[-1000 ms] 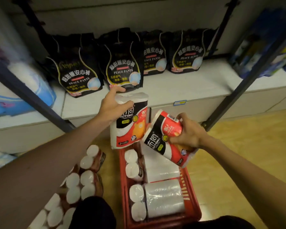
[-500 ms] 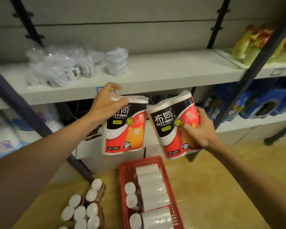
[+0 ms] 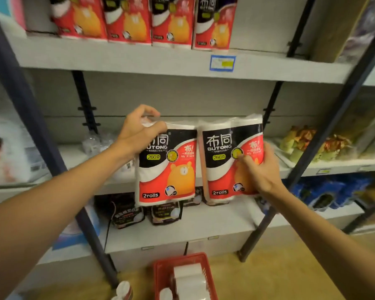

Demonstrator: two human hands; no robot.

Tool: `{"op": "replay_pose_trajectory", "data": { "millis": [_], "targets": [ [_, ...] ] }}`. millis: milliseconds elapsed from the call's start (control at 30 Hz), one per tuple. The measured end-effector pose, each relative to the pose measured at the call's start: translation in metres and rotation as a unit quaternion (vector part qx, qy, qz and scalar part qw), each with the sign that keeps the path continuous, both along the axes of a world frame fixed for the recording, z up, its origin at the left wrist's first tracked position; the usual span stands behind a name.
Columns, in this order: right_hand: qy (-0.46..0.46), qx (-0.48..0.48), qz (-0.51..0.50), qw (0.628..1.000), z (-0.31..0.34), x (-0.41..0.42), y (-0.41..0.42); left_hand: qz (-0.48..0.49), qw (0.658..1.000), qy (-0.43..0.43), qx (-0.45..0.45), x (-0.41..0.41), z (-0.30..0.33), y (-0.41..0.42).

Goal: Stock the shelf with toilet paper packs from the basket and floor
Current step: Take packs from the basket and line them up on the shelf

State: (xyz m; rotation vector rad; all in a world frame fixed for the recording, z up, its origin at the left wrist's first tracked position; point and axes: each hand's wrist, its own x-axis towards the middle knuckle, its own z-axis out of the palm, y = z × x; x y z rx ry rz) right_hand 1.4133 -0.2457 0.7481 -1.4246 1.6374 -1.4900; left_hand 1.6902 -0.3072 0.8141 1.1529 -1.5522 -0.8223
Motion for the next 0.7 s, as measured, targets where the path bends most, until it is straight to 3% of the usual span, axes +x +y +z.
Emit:
{"op": "replay_pose_trajectory", "data": {
  "millis": [200,333,700],
  "targets": [
    [-0.013,-0.062,-0.030,0.998,0.072,0.021,0.007,0.003,0.998,-0.013,-0.060,0.024,0.077,0.009],
    [-0.040,-0.073,-0.044,0.996,0.099,0.028,0.012,-0.015,0.999,0.008,-0.047,0.030,0.106,0.018],
    [-0.012,-0.090,-0.065,0.994,0.109,-0.007,0.002,-0.038,0.998,0.029,-0.036,-0.009,0.091,0.000]
  ]
}}
